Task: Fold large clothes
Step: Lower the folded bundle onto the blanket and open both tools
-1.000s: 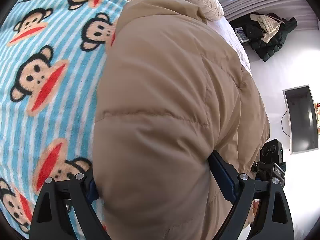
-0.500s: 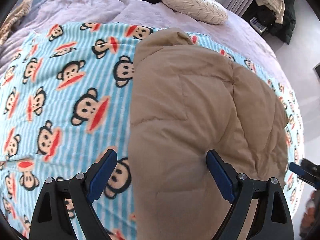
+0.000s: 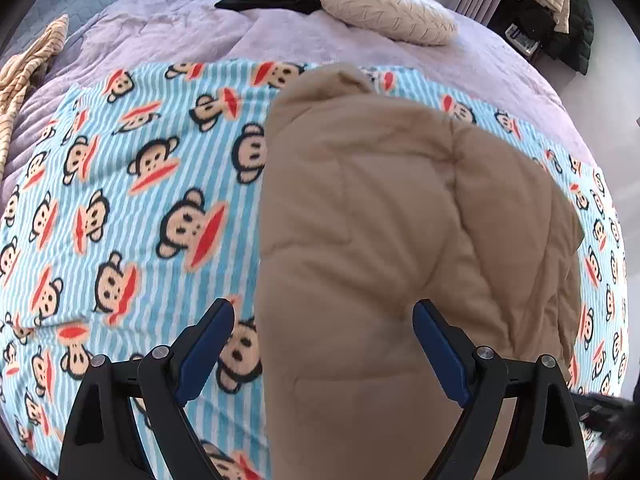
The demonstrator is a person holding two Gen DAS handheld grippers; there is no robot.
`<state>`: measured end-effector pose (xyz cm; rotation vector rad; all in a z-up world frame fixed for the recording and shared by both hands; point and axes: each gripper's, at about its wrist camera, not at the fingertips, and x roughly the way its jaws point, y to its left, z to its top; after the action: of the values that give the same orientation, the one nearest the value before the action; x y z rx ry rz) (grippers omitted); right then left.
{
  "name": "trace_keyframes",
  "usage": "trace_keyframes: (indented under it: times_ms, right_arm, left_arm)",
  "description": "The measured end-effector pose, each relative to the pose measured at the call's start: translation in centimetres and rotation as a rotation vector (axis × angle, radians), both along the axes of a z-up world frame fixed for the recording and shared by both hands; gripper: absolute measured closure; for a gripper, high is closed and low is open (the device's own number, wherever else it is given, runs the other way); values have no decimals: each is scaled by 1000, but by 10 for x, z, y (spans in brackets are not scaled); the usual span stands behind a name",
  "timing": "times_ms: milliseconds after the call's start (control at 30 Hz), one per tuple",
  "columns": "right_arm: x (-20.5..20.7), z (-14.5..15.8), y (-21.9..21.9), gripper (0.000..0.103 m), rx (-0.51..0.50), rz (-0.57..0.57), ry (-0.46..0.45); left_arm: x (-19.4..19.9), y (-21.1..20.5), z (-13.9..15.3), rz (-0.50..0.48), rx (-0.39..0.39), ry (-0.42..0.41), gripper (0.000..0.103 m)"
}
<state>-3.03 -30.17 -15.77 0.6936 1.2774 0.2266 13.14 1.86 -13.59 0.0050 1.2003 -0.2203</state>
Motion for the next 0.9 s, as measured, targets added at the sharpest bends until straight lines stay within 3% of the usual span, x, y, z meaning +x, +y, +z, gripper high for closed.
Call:
trace_keyframes:
  times_ms: [33, 100, 200, 333, 367, 467, 600, 733, 900]
  right_arm:
    - [1, 6, -5, 75, 23, -18, -23]
    - [12, 15, -17, 39, 83, -65, -50]
    - [34, 17, -33, 37, 176, -114, -90]
    - [71, -5, -40, 37, 244, -197, -59]
    - [78, -10, -39, 38, 273, -221, -48]
    - [94, -18, -33, 91, 246, -233, -30]
    - [98, -26, -25, 95, 82, -214, 3]
    - [89, -48, -35, 97, 89, -235, 37]
    - [78, -51, -36, 97, 80, -236, 40]
  left_arm:
    - [2, -1, 1, 3, -1, -5, 11]
    - [12, -2, 3, 25, -6, -11, 11]
    - [26, -1, 4, 65, -28, -21, 11]
    - [43, 1, -2, 112, -42, -19, 11]
    - [46, 1, -6, 117, -44, -9, 11]
    - [53, -8, -20, 112, -32, 26, 11]
    - [52, -29, -34, 86, -31, 44, 11]
    - [48, -46, -36, 47, 20, 15, 10]
    - [44, -43, -31, 43, 21, 29, 10]
